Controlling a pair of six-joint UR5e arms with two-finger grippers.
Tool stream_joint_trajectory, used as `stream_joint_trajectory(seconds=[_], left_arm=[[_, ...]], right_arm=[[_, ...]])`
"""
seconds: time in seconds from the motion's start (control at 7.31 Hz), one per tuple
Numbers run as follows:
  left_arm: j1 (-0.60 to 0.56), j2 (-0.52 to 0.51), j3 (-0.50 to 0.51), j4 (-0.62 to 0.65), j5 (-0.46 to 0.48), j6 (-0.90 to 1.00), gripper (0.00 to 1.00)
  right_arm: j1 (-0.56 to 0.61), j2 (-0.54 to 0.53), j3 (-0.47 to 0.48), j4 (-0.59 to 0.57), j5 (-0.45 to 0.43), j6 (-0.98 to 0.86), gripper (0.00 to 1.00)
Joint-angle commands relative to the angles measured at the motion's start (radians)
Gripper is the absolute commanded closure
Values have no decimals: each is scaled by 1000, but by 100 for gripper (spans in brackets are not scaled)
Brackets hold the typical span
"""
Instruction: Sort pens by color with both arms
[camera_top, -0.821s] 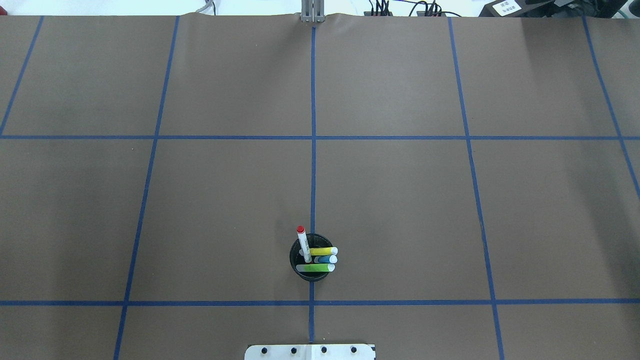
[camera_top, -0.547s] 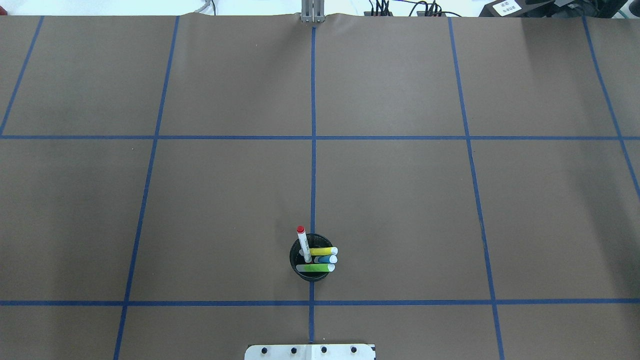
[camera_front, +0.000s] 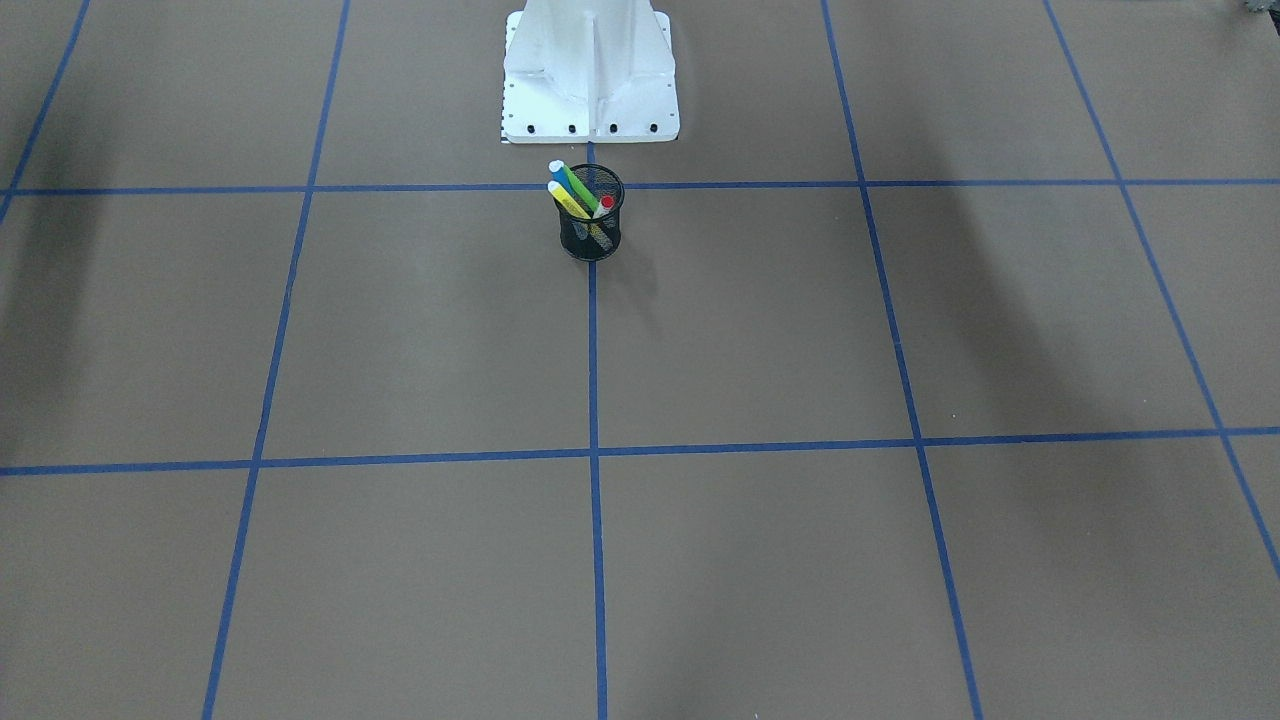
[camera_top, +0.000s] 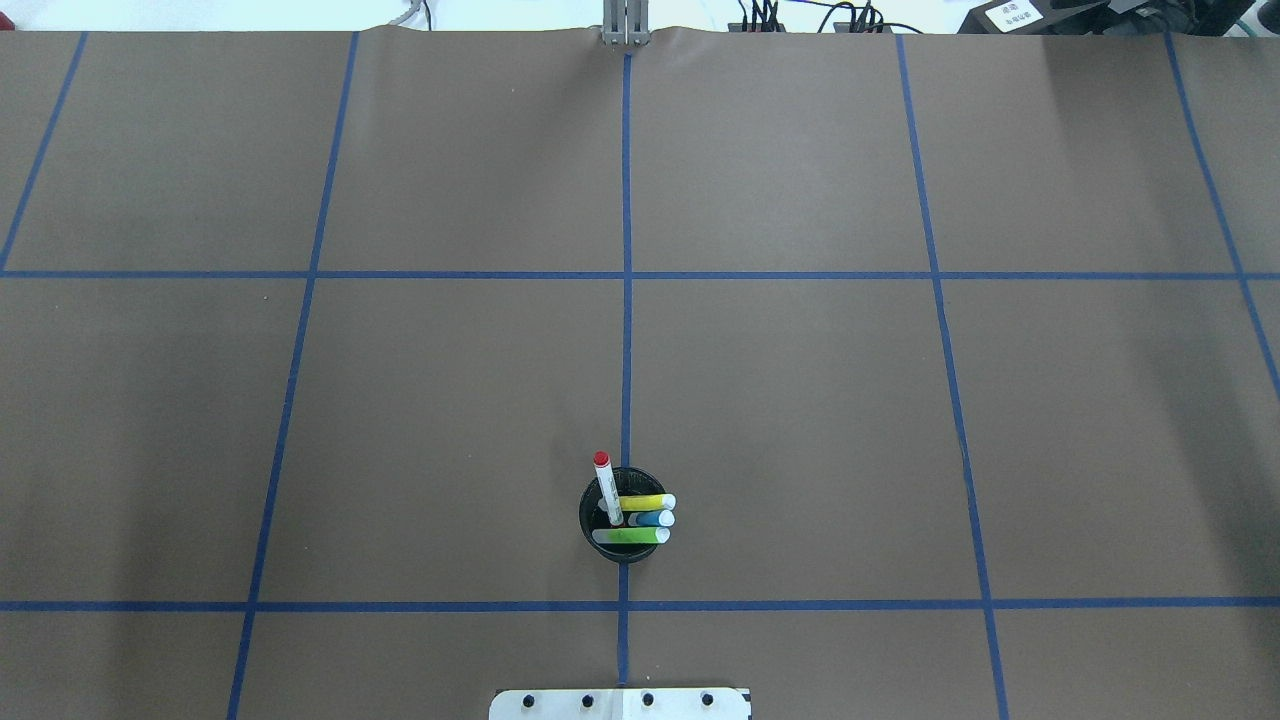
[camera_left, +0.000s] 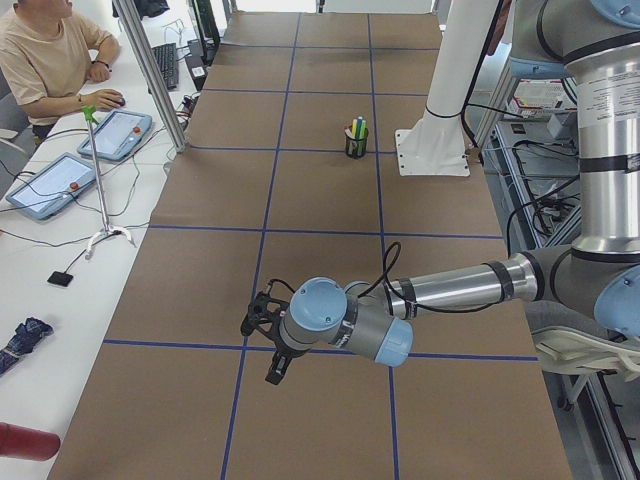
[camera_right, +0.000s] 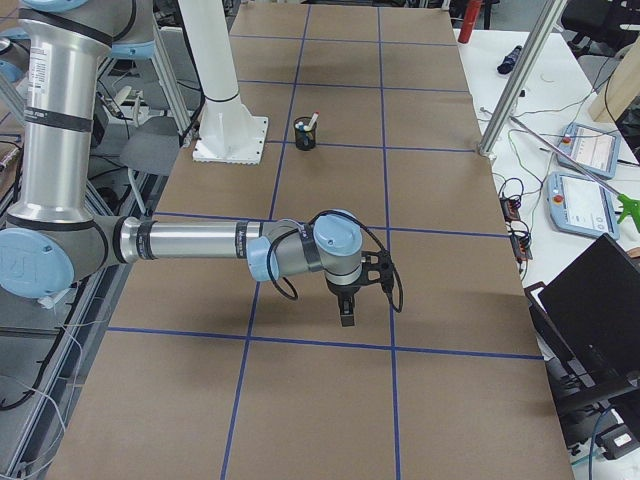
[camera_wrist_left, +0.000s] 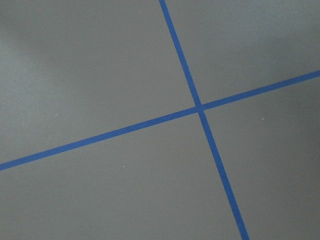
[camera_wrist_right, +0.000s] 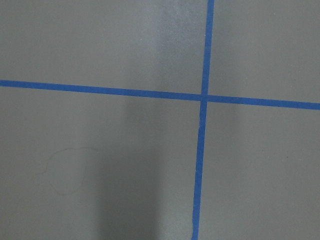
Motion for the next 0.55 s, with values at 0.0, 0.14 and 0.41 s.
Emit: stream_joint_trajectory(seconds=[0.0, 0.14, 0.41], left_arm=[[0, -1, 9, -2, -3, -63, 0], [0, -7, -4, -4, -32, -68, 0], [3, 0, 3, -161, -35, -94, 0]], right_arm=[[0, -2, 4, 1, 71, 5, 0], [0, 16, 5, 1, 72, 6, 0], [-3, 53, 17, 2, 72, -9, 0]])
